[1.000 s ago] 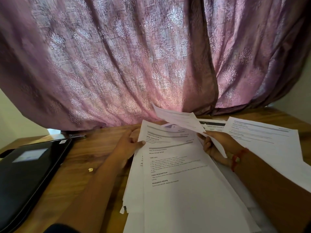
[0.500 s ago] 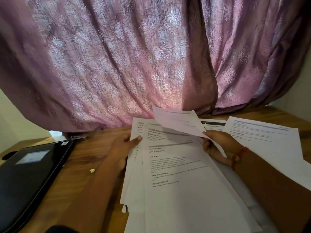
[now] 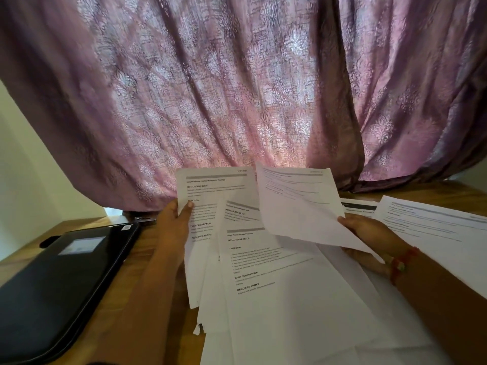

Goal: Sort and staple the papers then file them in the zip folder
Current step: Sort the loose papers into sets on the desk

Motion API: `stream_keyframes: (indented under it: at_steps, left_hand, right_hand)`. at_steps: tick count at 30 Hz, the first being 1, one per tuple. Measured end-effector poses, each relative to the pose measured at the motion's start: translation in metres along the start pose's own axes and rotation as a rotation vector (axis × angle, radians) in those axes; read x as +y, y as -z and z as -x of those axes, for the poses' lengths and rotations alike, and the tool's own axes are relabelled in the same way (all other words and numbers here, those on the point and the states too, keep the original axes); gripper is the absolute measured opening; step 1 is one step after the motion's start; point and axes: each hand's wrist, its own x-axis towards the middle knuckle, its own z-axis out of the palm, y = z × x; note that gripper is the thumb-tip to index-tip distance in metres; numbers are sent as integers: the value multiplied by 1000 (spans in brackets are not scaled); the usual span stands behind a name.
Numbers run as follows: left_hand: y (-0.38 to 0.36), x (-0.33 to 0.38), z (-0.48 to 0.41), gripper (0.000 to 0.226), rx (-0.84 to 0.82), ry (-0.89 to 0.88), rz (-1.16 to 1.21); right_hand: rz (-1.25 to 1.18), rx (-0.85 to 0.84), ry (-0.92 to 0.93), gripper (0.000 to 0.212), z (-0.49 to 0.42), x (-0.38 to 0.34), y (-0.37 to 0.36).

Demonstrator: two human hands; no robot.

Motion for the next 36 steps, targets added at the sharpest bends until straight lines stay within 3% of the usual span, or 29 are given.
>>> stream_keyframes:
  at_steps: [3, 6, 10, 16, 22, 28, 32, 36]
  left_hand:
    - [3, 6, 1, 10, 65, -28, 15]
    - [8, 13, 0, 13, 132, -82, 21]
    - [17, 24, -3, 21, 242, -187, -5]
    - [31, 67, -10, 31, 469, -266, 95]
    - [45, 114, -28, 38, 519, -340, 169]
    - [20, 90, -18, 28, 321, -208, 102]
    - [-17, 59, 16, 20, 79, -64, 288]
    - [-36, 38, 35, 20, -27, -1, 235]
  right_hand:
    - [273, 43, 93, 23, 1, -3, -1]
    - [247, 54, 123, 14, 3, -1, -4]
    - [289, 16, 162, 20, 7, -4, -7]
    - [184, -13, 217, 20, 10, -3, -10]
    - [38, -25, 266, 17, 15, -6, -12]
    - [-81, -24, 314, 20, 18, -10, -11]
    - [-125, -21, 294, 22, 19, -9, -13]
    - [-83, -34, 309, 19, 19, -8, -16]
